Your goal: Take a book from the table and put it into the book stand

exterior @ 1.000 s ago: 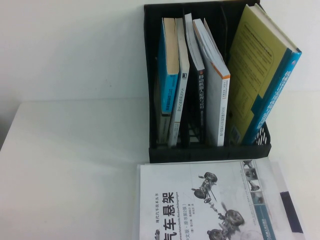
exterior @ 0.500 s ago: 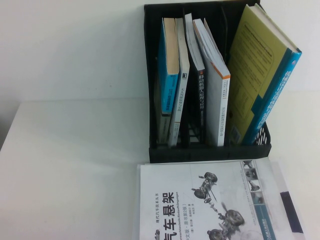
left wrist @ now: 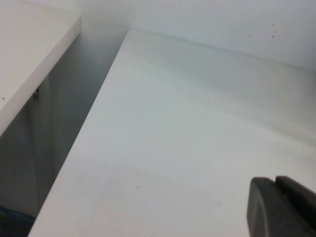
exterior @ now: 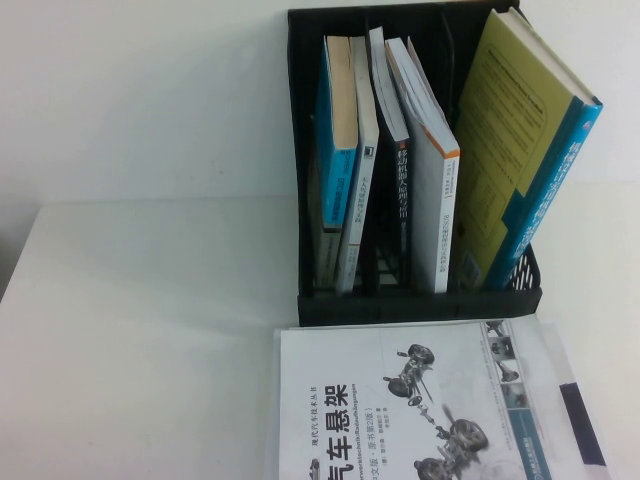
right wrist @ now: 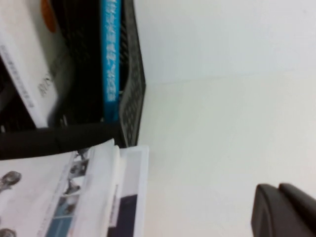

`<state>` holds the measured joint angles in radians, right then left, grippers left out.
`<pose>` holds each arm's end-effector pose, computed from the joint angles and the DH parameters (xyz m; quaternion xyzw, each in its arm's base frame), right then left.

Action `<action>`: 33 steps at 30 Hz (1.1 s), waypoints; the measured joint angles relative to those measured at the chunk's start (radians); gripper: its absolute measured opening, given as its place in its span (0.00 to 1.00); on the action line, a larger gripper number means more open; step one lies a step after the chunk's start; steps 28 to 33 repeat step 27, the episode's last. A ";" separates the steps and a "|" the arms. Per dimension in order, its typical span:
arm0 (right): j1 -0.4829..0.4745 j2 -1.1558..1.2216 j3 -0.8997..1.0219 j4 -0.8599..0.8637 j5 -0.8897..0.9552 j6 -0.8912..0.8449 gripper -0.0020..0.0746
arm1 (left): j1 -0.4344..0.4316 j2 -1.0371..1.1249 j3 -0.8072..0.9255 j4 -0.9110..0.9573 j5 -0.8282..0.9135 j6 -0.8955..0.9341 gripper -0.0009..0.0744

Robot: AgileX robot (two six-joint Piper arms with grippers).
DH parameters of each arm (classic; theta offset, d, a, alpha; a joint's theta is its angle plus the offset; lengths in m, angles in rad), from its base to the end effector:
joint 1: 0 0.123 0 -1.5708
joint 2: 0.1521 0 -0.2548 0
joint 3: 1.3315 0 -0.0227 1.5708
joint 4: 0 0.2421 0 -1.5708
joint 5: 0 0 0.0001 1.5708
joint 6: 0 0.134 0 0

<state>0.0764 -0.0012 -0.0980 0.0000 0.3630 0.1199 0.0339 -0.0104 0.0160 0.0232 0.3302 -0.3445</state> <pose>0.1134 0.0087 0.2048 0.0167 0.7665 0.0629 0.6389 0.1170 0.0050 0.1683 -0.1422 0.7764 -0.0854 0.6081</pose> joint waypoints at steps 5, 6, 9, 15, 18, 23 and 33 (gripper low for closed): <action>-0.031 -0.010 0.119 -0.039 -0.019 0.064 0.02 | -0.002 0.000 0.000 0.000 0.000 0.000 0.01; -0.031 -0.010 0.119 -0.044 -0.017 0.066 0.02 | -0.002 0.000 0.000 0.000 0.000 0.000 0.01; -0.031 -0.010 0.119 -0.060 -0.017 0.067 0.02 | -0.002 0.000 0.000 -0.002 0.000 0.000 0.01; -0.031 -0.010 0.119 -0.063 -0.016 0.067 0.02 | -0.004 0.000 0.000 -0.002 0.000 0.000 0.01; -0.031 -0.010 0.119 -0.063 -0.016 0.070 0.02 | -0.004 0.000 0.000 -0.002 0.000 0.000 0.01; -0.031 -0.010 0.119 -0.063 -0.016 0.070 0.02 | -0.006 0.000 0.000 -0.002 0.000 0.000 0.01; -0.031 -0.010 0.119 -0.063 -0.016 0.070 0.02 | -0.008 0.000 0.000 -0.002 0.000 0.000 0.01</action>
